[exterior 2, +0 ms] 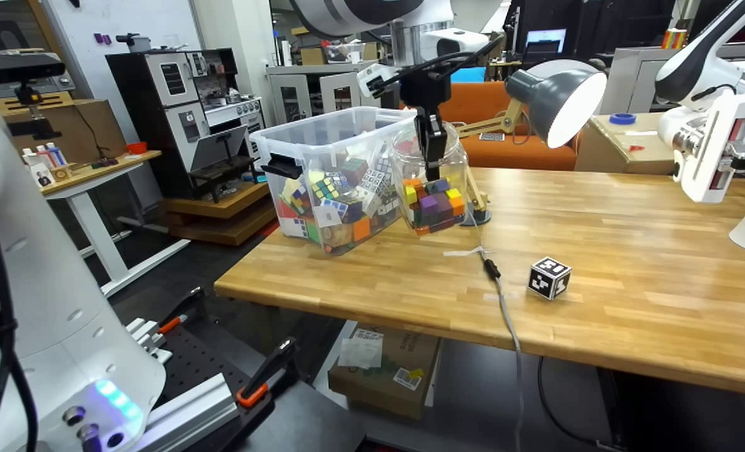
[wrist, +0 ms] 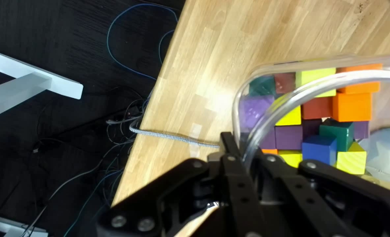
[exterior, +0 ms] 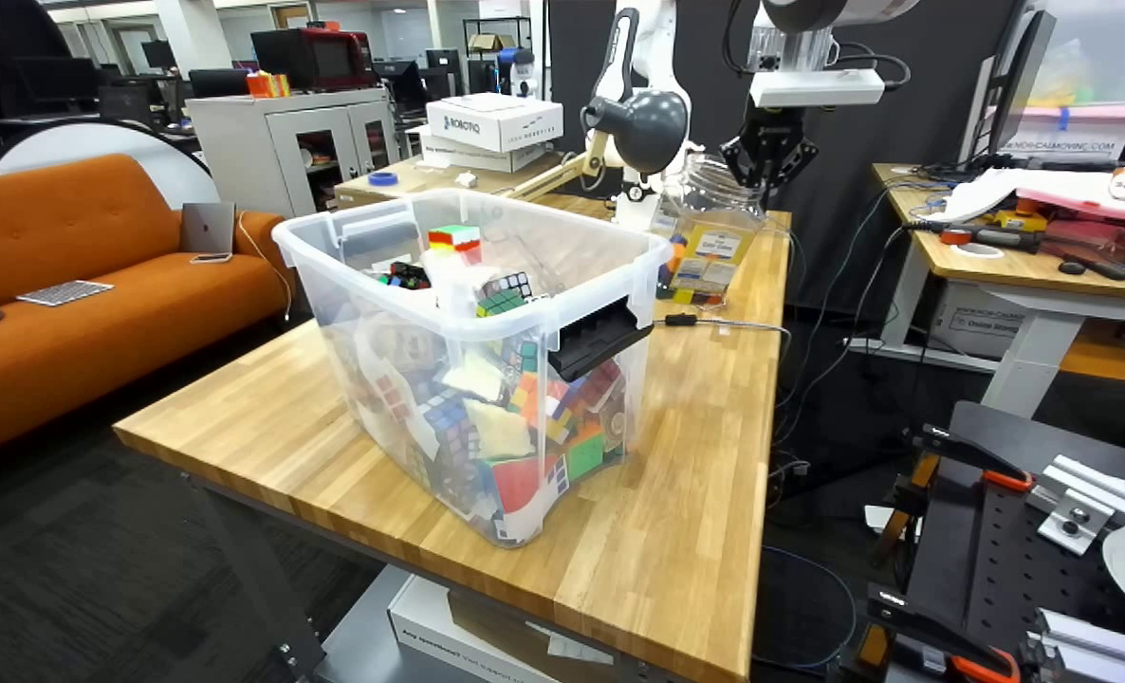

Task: Move the clear container to the left

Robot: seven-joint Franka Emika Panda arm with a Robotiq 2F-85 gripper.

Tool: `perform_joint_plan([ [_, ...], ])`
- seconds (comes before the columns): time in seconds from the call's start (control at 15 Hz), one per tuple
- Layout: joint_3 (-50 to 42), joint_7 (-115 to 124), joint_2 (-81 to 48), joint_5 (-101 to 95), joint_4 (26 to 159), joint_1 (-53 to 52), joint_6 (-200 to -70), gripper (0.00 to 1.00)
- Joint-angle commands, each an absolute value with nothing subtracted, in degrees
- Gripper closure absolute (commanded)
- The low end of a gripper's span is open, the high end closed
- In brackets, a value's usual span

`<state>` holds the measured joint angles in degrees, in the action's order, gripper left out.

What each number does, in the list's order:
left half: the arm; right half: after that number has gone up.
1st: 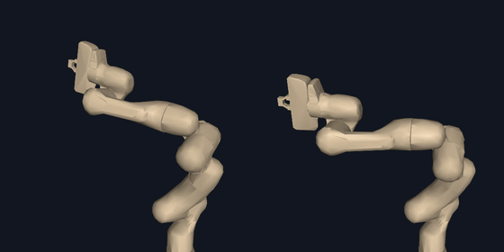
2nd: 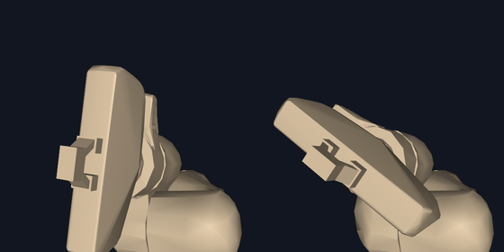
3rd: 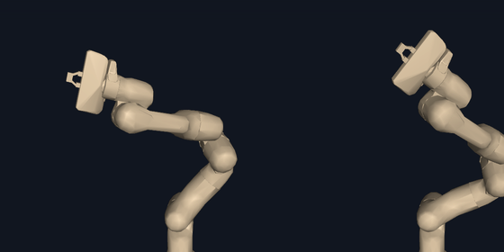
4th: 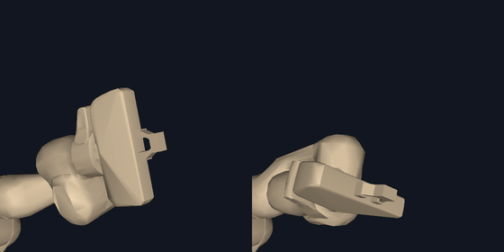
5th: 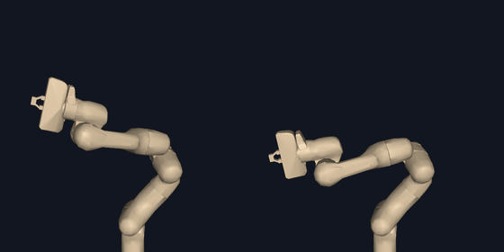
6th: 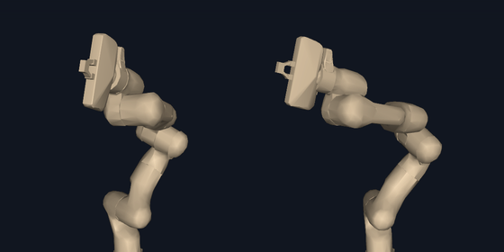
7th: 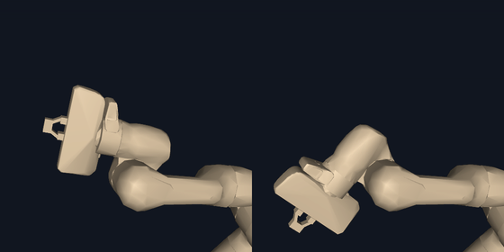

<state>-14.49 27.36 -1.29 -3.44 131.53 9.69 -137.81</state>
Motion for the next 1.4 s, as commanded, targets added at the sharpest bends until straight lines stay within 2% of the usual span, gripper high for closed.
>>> perform_joint_plan([
  [0.0, -13.7, 25.7, -2.1, -4.6, 132.4, 10.4, -138.1, 0.98],
  [1.33, -9.5, 12.5, -2.1, -15.1, 138.9, 6.8, -136.9, 0.98],
])
